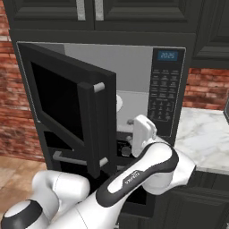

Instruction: Retrieve the reheated potato from the microwave, then place the potato, cheese, and condiment on the cutting board.

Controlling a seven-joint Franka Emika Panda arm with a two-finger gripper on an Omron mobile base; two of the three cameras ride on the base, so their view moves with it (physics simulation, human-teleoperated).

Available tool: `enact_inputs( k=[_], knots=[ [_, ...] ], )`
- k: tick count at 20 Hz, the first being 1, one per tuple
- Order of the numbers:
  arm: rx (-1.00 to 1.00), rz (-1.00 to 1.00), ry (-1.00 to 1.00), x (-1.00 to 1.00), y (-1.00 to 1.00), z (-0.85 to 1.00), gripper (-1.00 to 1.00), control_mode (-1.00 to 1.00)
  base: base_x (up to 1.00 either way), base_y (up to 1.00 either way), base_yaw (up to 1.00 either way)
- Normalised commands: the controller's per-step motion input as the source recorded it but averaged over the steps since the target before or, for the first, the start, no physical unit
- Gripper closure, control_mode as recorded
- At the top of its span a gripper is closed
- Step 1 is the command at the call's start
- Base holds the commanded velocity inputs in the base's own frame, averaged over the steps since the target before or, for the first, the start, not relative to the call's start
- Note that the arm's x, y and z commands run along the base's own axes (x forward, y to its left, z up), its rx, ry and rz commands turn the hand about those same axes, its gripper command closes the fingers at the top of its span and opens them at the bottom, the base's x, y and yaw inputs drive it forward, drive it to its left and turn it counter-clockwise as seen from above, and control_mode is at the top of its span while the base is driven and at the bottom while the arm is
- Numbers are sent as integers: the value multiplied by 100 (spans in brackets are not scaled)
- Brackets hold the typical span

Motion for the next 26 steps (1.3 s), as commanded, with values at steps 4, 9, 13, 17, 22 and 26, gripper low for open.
enact_inputs(
  k=[4, 9, 13, 17, 22, 26],
  knots=[
    [-10, 11, -12, -2, 36, -9, -100, -100, 0, 0, 0],
    [-10, 12, -12, -6, 25, -1, -100, -100, 0, 0, 0],
    [-3, 10, -11, -32, 16, 0, -100, -100, 0, 0, 0],
    [0, 6, -11, -44, 18, 0, -100, -100, 0, 0, 0],
    [0, 2, -7, -42, 31, 0, -100, -100, 0, 0, 0],
    [0, 0, 0, -31, 43, 0, -100, -100, 0, 0, 0]
  ],
)
